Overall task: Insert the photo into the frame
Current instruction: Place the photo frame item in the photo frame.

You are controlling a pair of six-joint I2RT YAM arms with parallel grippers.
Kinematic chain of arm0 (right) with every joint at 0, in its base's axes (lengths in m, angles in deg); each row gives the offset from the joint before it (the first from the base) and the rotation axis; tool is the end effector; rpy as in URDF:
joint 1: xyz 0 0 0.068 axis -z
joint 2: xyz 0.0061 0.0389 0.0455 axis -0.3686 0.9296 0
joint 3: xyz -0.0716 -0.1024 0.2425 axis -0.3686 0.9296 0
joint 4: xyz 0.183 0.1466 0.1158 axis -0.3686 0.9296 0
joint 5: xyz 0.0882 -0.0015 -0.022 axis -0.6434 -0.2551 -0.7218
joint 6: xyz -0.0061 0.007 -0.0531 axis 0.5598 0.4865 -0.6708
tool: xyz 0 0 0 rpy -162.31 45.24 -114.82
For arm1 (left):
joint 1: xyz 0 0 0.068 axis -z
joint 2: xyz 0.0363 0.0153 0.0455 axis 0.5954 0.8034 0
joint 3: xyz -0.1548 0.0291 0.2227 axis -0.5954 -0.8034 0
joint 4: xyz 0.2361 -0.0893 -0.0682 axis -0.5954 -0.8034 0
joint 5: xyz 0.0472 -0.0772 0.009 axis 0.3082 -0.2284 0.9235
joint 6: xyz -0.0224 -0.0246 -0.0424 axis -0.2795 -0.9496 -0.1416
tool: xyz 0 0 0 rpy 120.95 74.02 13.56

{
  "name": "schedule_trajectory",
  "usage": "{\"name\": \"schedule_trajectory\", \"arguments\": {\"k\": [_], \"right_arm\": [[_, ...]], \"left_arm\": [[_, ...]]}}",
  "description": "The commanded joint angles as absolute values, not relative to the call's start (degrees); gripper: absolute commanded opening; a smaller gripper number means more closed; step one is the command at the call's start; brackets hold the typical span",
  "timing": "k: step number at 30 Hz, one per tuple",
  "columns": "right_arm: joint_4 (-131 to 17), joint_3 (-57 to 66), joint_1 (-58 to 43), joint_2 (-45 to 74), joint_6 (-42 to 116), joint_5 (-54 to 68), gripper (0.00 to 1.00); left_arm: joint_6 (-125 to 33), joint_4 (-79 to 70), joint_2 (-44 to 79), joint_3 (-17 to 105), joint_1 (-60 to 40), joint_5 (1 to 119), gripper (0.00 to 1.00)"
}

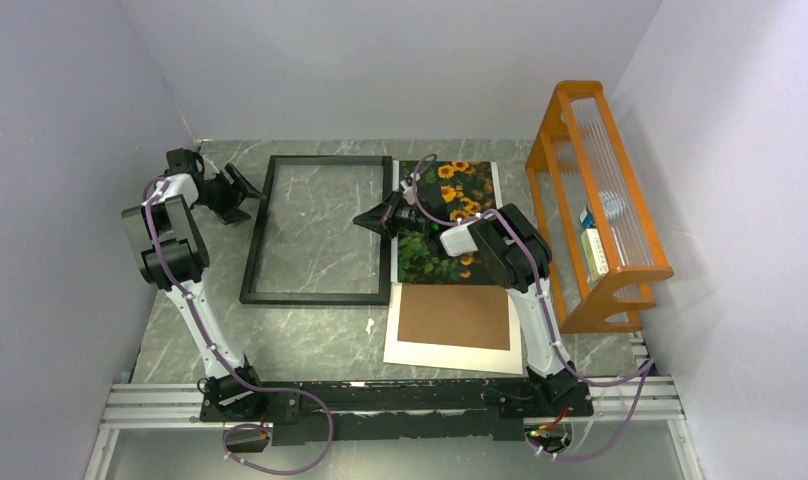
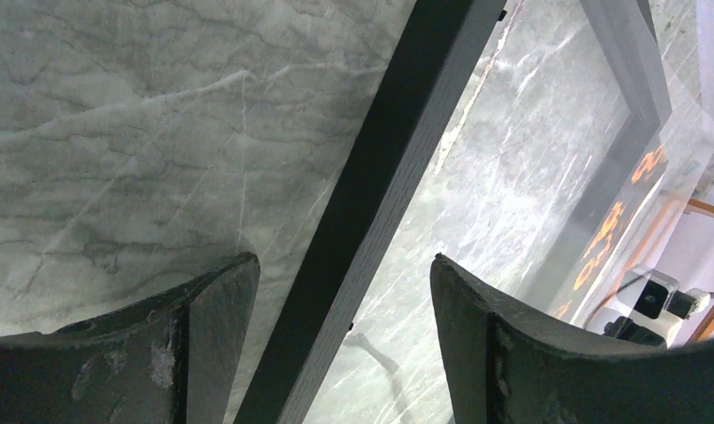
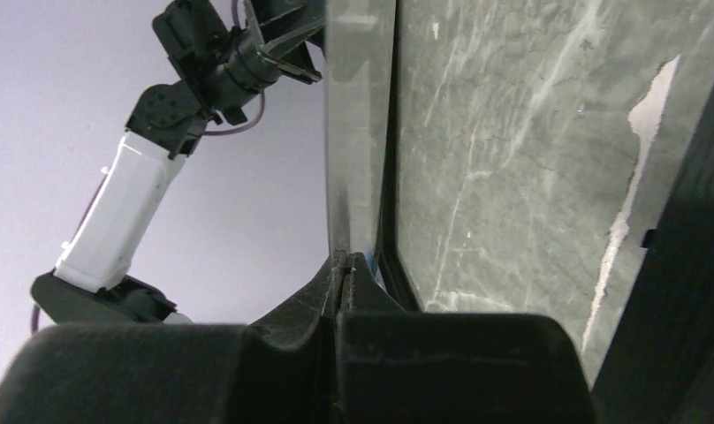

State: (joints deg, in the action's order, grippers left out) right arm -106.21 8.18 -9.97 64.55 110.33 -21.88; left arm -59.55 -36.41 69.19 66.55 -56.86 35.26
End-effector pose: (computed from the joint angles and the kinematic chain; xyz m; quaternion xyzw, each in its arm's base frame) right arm 0.3913 0.2654 0.1138 0.1200 0.7469 0.6380 0.1439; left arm 0.4445 0.1439 0.1544 -0.2908 0.8854 -0.2847 0.2245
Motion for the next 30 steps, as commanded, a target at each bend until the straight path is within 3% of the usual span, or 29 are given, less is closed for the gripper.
{"name": "schedule_trajectory", "arguments": {"k": [1,21,30], "right_arm": [[-113.82,8.13,-10.19,64.0,115.38,-21.44,0.0],[-105.02,11.89,-10.47,62.46,106.24,-22.39,0.0],[-102.97,7.74,-10.68,63.84,98.16,-22.11,0.0]], "left_arm": [[-57.49,-37.75,71.31,66.16,-56.31,38.77,0.78],[-58.03,-36.68,71.43,65.44,-56.31,37.82,0.78],[-58.11,-36.51,71.49,64.92,-56.19,37.67,0.78]]}}
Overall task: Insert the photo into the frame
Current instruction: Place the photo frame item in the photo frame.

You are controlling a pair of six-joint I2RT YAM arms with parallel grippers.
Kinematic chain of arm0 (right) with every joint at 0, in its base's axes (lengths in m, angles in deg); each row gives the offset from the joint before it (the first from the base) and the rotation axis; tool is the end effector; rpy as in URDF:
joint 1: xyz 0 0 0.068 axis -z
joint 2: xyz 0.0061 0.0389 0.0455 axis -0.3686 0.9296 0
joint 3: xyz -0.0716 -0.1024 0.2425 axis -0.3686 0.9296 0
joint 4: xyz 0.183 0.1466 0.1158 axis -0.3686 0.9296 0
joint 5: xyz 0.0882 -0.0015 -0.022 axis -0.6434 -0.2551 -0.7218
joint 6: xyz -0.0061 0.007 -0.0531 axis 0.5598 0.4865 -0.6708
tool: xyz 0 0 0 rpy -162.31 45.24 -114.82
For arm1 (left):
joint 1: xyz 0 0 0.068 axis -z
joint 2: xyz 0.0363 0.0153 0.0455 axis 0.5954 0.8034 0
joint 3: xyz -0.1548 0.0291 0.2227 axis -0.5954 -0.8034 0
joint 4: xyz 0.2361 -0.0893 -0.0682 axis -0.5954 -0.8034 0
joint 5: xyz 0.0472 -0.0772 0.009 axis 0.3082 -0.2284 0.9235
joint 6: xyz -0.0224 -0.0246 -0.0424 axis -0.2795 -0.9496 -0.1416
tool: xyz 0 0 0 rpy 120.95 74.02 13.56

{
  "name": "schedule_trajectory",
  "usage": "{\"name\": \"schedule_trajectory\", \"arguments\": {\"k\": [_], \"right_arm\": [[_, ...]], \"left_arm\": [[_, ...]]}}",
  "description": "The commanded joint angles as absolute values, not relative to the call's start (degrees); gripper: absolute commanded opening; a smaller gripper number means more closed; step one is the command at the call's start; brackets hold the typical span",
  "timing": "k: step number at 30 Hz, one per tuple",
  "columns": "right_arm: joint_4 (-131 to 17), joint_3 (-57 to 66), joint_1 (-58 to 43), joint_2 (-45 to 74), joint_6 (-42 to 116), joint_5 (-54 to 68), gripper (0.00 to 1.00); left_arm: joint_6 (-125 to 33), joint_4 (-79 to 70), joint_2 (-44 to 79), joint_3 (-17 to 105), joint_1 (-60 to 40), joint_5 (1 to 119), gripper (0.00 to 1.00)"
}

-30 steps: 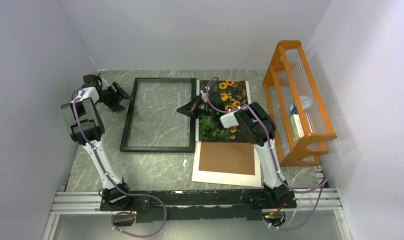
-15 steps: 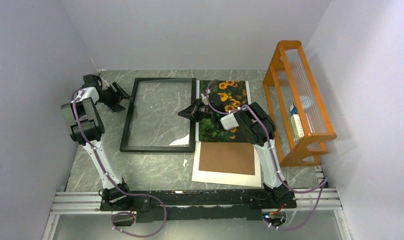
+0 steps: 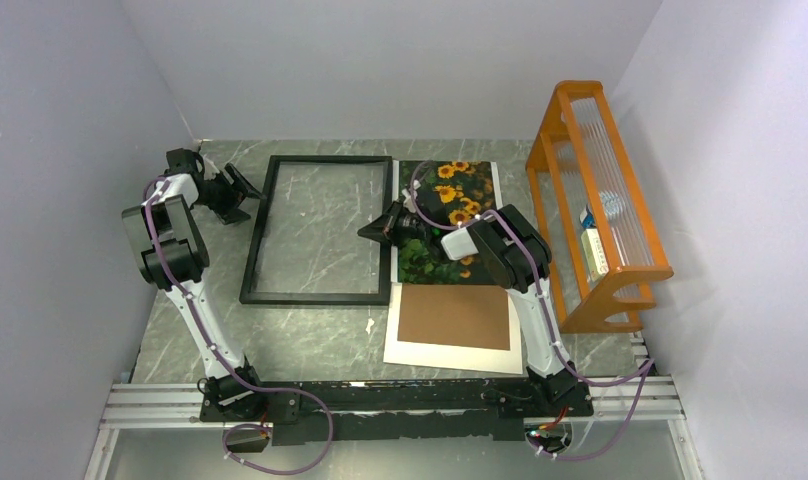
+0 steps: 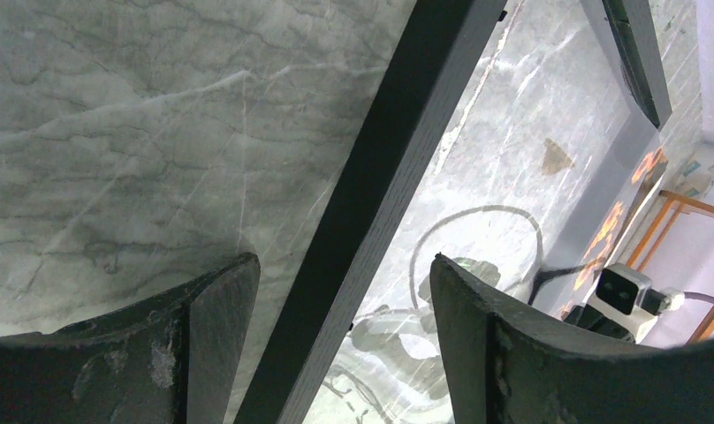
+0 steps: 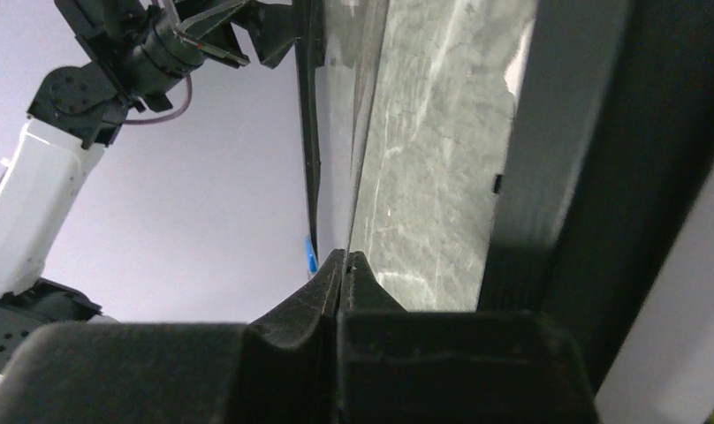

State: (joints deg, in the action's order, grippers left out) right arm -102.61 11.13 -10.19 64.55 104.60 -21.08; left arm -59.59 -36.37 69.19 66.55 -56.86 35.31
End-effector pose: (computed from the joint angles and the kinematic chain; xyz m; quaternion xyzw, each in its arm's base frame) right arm 0.3804 0.2603 0.0935 0.1106 0.7785 0.6005 0.1450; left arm 0.4445 0.1439 0.1544 -0.2912 0.8853 -0.2843 0.2248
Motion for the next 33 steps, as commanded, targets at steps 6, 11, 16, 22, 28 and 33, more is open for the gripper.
{"name": "schedule_trajectory", "arguments": {"k": [6,11,16,22,28,33], "right_arm": [[-107.73,7.42,-10.78,64.99,97.69,-23.46,0.0],[-112.19,7.06,-10.79,65.82,99.29,-25.0,0.0],[-121.8,8.55,-10.77,65.38,102.54,-26.37,0.02],[-129.42,9.04,-10.73,65.91,105.99,-27.08,0.02],[-127.12,8.15,-10.8,66.82,104.85,-26.97,0.02],[-123.05,7.4,-10.8,67.35,101.38,-27.61,0.03]], "left_arm": [[-58.14,-36.95,71.76,65.41,-56.22,37.43,0.78],[-58.01,-37.19,71.92,65.53,-56.2,37.32,0.78],[-57.85,-37.39,72.01,65.64,-56.17,37.46,0.78],[-58.13,-37.31,71.87,65.53,-56.19,38.13,0.78],[-58.73,-36.69,71.34,64.85,-56.17,38.89,0.78],[-59.08,-36.58,71.4,64.85,-56.22,39.16,0.77]]}}
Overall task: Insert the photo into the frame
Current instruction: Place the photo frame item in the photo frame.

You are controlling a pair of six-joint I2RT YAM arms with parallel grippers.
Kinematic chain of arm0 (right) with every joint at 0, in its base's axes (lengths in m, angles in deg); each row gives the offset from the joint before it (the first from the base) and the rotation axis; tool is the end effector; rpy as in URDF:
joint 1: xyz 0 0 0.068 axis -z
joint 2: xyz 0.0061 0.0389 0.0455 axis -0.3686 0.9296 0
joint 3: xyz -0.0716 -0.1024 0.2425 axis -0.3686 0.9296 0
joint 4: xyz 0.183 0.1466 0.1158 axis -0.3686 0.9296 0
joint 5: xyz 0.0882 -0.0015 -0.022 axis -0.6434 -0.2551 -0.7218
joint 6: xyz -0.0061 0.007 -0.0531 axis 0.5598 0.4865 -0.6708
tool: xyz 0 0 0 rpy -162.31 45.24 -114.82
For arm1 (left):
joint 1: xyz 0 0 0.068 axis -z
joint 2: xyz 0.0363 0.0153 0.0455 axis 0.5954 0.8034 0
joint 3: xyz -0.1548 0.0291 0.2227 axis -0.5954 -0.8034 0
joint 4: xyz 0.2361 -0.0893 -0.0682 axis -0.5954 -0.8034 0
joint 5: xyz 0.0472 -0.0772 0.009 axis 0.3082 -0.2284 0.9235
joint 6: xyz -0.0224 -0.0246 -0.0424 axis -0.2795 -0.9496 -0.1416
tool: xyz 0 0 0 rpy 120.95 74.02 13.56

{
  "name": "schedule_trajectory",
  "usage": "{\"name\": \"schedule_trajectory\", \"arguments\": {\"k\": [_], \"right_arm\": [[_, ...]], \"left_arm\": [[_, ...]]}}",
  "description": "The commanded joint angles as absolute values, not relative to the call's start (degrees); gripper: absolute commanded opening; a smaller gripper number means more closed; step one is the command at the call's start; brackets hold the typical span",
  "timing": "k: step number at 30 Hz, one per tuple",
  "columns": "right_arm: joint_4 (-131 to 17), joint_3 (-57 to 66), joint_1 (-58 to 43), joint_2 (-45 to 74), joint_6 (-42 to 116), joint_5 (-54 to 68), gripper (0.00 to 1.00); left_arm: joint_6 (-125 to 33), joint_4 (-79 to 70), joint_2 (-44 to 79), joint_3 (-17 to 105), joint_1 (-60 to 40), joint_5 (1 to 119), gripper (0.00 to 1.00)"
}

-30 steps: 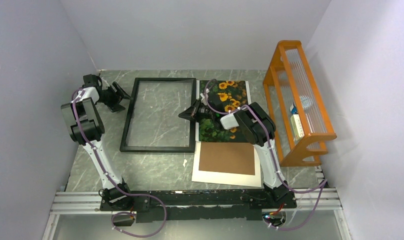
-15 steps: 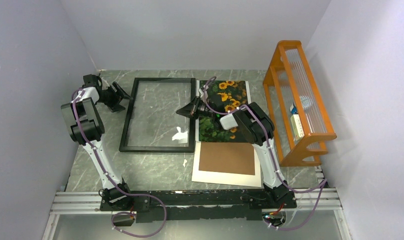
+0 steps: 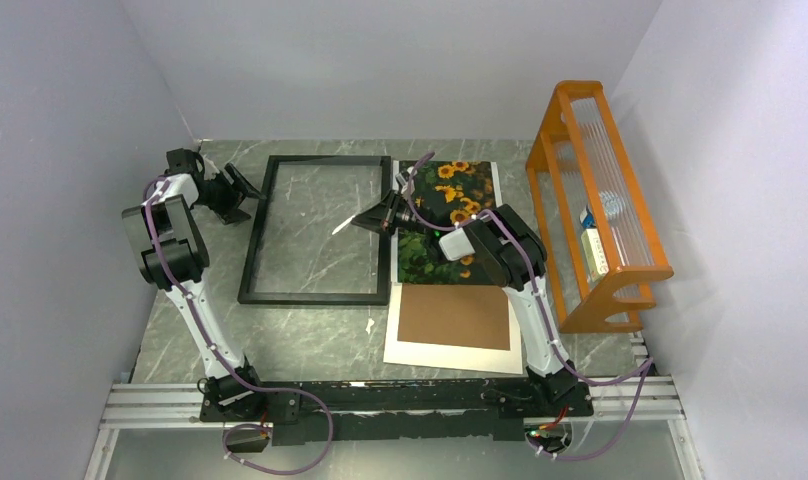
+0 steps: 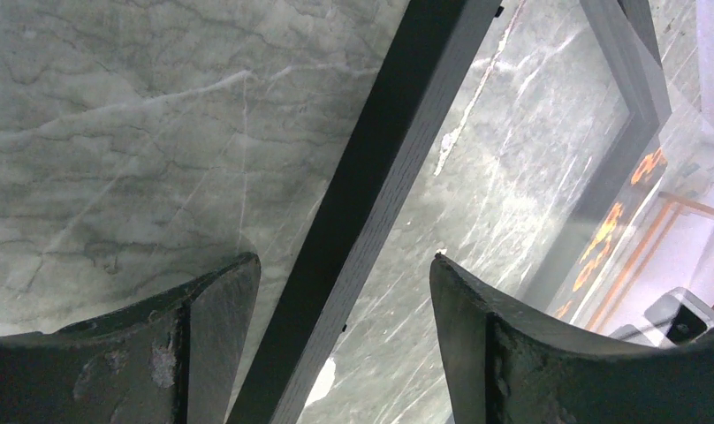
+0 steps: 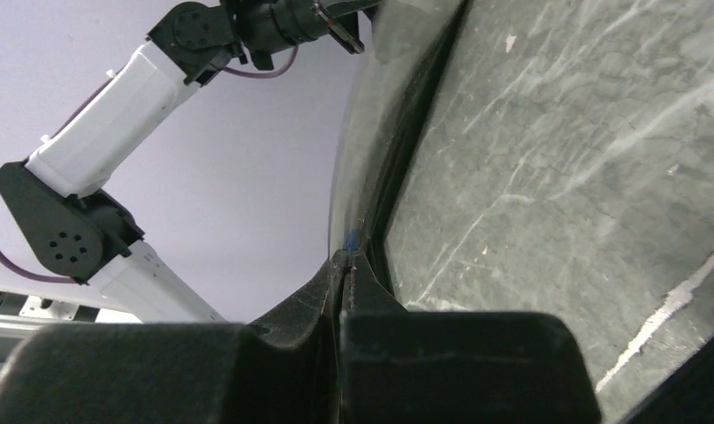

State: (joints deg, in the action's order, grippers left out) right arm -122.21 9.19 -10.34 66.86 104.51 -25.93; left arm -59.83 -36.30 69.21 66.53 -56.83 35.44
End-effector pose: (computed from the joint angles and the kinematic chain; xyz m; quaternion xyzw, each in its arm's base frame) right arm 0.3862 0.2681 0.1193 0.0048 0.6958 0.6852 0.2153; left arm 0.4447 0.1438 0.1542 -0.2931 0.8850 -0.2838 0.2245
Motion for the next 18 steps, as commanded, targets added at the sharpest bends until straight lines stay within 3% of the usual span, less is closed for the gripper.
{"name": "schedule_trajectory", "arguments": {"k": [1,6,9,11,12,16,18], "right_arm": [[-123.23,7.27,-10.8,67.41,101.28,-27.8,0.03],[-123.06,6.45,-11.19,65.59,101.34,-28.42,0.1],[-122.22,4.97,-11.41,64.42,101.8,-28.58,0.34],[-120.95,3.59,-11.51,64.0,101.97,-28.52,0.4],[-120.49,2.98,-11.51,63.81,102.09,-28.48,0.37],[-120.29,1.45,-11.75,62.66,102.0,-29.04,0.06],[-120.84,0.9,-12.12,62.13,101.66,-29.65,0.0]], "left_arm": [[-59.1,-36.6,71.4,64.83,-56.15,39.21,0.78],[-59.14,-36.87,71.15,64.92,-56.22,39.85,0.77],[-59.44,-36.78,70.67,64.83,-56.21,40.15,0.77],[-59.67,-36.78,70.55,64.83,-56.22,40.51,0.77],[-59.76,-36.78,70.42,64.78,-56.22,40.64,0.77],[-60.02,-36.69,69.69,64.49,-56.2,41.49,0.77],[-60.19,-36.57,69.22,64.35,-56.2,42.32,0.77]]}}
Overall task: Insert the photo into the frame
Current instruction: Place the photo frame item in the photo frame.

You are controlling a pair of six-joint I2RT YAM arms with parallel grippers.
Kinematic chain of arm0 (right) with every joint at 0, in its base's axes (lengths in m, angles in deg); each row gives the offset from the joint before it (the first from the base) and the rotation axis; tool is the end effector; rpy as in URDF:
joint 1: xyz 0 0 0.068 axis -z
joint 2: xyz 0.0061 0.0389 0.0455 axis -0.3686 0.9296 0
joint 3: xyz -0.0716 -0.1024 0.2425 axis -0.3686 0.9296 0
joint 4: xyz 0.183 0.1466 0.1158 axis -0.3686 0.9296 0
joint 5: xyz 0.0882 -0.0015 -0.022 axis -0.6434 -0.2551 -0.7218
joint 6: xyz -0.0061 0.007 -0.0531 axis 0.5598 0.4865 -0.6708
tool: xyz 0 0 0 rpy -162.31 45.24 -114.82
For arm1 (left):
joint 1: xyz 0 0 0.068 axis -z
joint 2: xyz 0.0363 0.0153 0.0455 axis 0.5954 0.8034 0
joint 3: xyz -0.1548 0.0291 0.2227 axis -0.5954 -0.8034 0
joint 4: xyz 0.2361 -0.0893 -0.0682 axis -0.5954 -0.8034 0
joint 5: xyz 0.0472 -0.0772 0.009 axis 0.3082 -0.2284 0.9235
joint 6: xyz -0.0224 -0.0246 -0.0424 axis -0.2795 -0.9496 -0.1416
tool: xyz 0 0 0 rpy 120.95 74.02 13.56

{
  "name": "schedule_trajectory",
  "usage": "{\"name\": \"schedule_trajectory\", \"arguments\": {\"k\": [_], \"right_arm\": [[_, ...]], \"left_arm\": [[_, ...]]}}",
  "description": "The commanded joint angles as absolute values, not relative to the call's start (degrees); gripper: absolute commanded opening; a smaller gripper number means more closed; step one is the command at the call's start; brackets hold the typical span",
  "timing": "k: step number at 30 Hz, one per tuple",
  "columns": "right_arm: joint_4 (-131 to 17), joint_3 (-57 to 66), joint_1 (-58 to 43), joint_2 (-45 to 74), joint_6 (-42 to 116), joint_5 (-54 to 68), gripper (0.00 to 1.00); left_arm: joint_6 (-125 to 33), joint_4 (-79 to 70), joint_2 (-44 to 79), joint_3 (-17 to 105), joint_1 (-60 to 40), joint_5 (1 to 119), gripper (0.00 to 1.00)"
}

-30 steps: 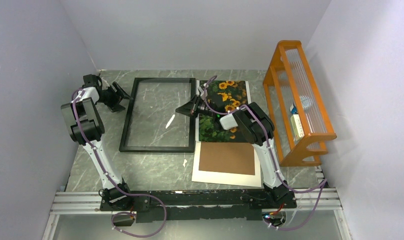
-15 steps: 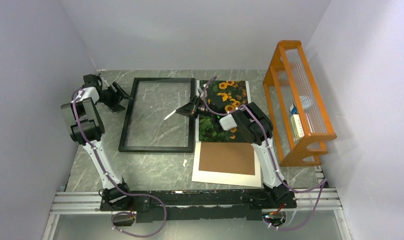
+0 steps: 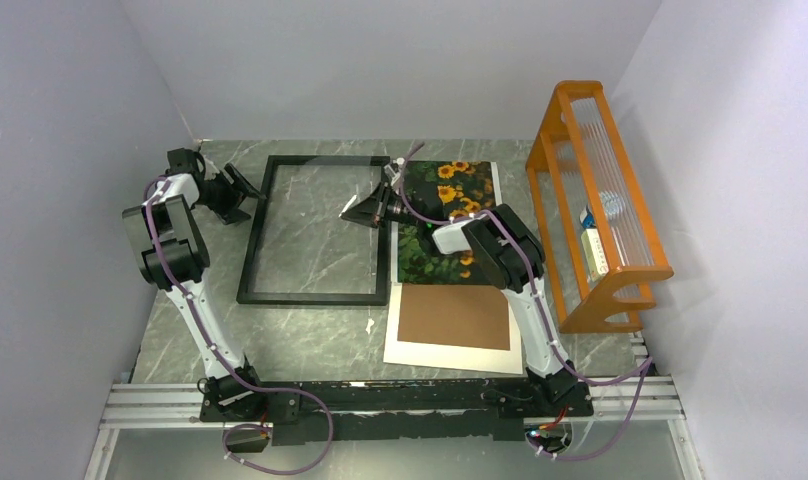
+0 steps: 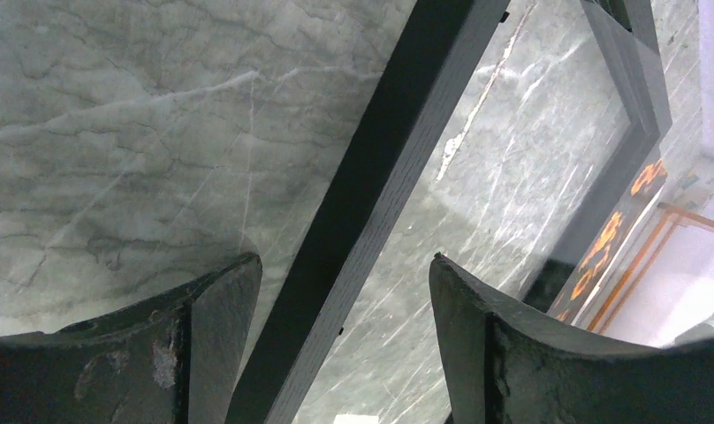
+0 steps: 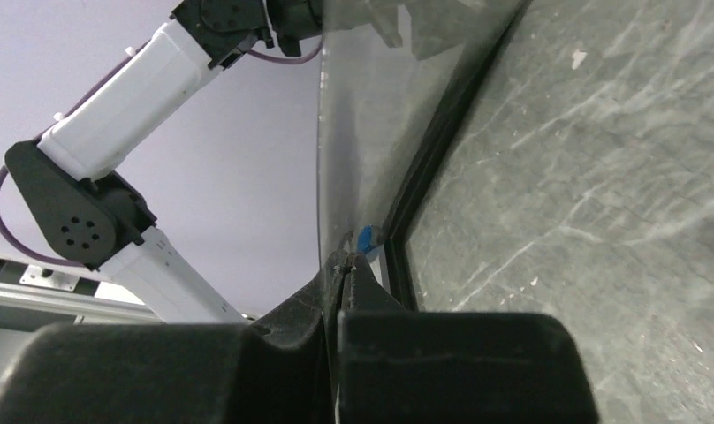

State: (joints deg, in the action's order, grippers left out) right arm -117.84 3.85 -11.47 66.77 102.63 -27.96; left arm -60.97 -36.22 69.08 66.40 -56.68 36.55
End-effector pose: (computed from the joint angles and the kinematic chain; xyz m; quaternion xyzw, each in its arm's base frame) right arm 0.3937 0.2852 0.1380 -0.0305 0.6906 0.6904 0.2134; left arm 0.4447 0.1431 0.1543 -0.3036 0.8838 -0.2773 0.2231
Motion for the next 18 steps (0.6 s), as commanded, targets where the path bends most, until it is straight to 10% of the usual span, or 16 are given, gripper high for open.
{"name": "schedule_trajectory", "arguments": {"k": [1,18], "right_arm": [[-121.16,0.71,-12.2,61.94,101.38,-30.09,0.0],[-111.7,-5.73,-13.91,56.4,94.92,-32.32,0.0]], "left_arm": [[-60.49,-36.52,68.93,64.16,-56.21,43.04,0.77],[-69.78,-41.73,59.68,63.45,-58.7,68.02,0.78]]}}
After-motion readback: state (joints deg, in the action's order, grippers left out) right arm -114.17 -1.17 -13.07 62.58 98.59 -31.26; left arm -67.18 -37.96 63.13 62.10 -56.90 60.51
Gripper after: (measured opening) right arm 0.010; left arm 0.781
